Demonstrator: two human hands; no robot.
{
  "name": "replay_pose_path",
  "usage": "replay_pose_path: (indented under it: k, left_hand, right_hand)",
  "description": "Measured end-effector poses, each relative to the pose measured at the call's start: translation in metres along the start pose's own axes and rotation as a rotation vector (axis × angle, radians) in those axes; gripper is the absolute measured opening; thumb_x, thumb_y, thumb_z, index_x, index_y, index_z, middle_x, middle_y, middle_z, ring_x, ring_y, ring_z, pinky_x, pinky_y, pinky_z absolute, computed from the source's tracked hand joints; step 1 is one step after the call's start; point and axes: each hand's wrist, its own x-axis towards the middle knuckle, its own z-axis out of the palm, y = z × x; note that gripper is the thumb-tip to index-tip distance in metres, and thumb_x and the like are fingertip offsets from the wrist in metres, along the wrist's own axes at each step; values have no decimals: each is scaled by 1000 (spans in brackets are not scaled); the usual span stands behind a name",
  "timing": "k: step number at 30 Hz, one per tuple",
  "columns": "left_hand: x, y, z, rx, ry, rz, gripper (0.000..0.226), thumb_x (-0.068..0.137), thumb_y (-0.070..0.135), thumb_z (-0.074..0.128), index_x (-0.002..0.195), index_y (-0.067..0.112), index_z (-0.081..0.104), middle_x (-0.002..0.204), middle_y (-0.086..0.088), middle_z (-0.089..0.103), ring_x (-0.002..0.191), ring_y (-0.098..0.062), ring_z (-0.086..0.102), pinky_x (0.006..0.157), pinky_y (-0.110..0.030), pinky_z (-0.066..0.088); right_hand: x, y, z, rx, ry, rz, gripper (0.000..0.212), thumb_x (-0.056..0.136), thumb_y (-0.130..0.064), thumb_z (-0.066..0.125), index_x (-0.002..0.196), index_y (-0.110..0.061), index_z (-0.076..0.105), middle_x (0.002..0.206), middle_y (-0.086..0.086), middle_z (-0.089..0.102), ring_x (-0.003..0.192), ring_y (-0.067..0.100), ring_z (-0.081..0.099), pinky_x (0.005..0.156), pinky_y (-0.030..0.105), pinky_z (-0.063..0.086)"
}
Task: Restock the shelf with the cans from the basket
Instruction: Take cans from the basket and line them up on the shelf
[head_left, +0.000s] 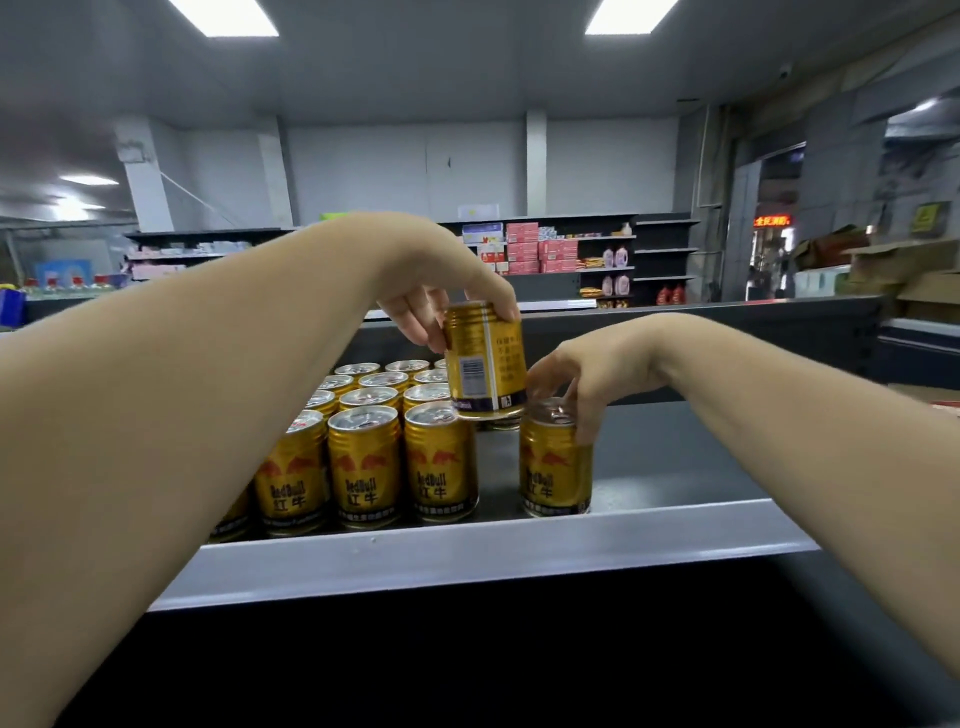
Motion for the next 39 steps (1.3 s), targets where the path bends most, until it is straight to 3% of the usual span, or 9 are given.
replay_pose_path:
  k: [5, 8, 11, 13, 18, 23, 30, 35, 39]
  left_hand:
    - [34, 5, 4, 7, 14, -32, 41, 63, 49, 76, 86, 19, 60, 93, -15, 66, 59, -24, 70, 47, -28, 53]
    - [53, 5, 10, 47, 34, -16, 49, 63, 42, 79, 100, 18, 59, 99, -15, 63, 62, -28, 71, 49, -31, 55]
    - [73, 3, 22, 157, 26, 58, 56, 64, 32, 81, 115, 23, 58, 107, -11, 60, 72, -28, 70, 54, -32, 57]
    - [84, 1, 30, 212, -30, 112, 58, 66, 25, 81, 118, 29, 56, 107, -8, 58, 77, -26, 69, 56, -31, 57]
    - [107, -6, 47, 400, -153, 236, 56, 70, 9, 77, 109, 40, 51, 119, 0, 52, 101, -25, 56, 62, -27, 56]
    - [119, -13, 62, 633, -267, 295, 72, 72, 0, 73, 127, 34, 42, 139, -3, 43, 129, -28, 38, 94, -41, 46]
    - [125, -18, 75, 656, -219, 331, 79, 72, -12, 63, 133, 31, 37, 142, -4, 39, 131, -29, 34, 96, -44, 44]
    - [129, -28, 80, 500, -207, 313, 64, 78, 17, 68, 130, 38, 37, 129, -4, 40, 115, -24, 39, 93, -40, 42]
    - [126, -36, 72, 418, -256, 362, 59, 77, 13, 71, 124, 39, 45, 135, -1, 45, 123, -22, 40, 100, -44, 40]
  right_hand:
    - [4, 16, 2, 89, 29, -46, 61, 77, 3, 66, 129, -20, 44, 124, -2, 55, 112, 17, 53, 85, 26, 51]
    - [6, 27, 11, 151, 98, -54, 65, 78, -19, 71, 132, -26, 37, 127, -4, 49, 118, 19, 48, 95, 35, 46]
    - [13, 33, 24, 62, 294, -19, 71, 71, -53, 70, 128, -26, 38, 114, -7, 48, 105, 15, 52, 81, 30, 52]
    - [19, 35, 29, 28, 402, -38, 66, 66, -60, 70, 116, -27, 43, 103, -9, 50, 93, 11, 54, 71, 25, 52]
    - [23, 43, 28, 28, 510, -128, 62, 63, -48, 78, 115, -25, 54, 105, -8, 55, 94, 11, 55, 73, 24, 50]
    - [28, 52, 26, 159, 507, -160, 64, 64, -30, 81, 118, -29, 47, 111, -7, 52, 97, 11, 54, 68, 19, 48]
    - [42, 57, 27, 308, 520, -200, 59, 64, -21, 82, 115, -27, 51, 111, -4, 55, 96, 11, 55, 74, 24, 50]
    - [54, 53, 27, 251, 578, -203, 59, 66, -23, 82, 118, -24, 53, 114, -1, 55, 96, 13, 55, 71, 21, 46]
    - [68, 47, 29, 195, 661, -178, 54, 64, -27, 83, 112, -22, 57, 115, 3, 59, 102, 20, 57, 85, 35, 51]
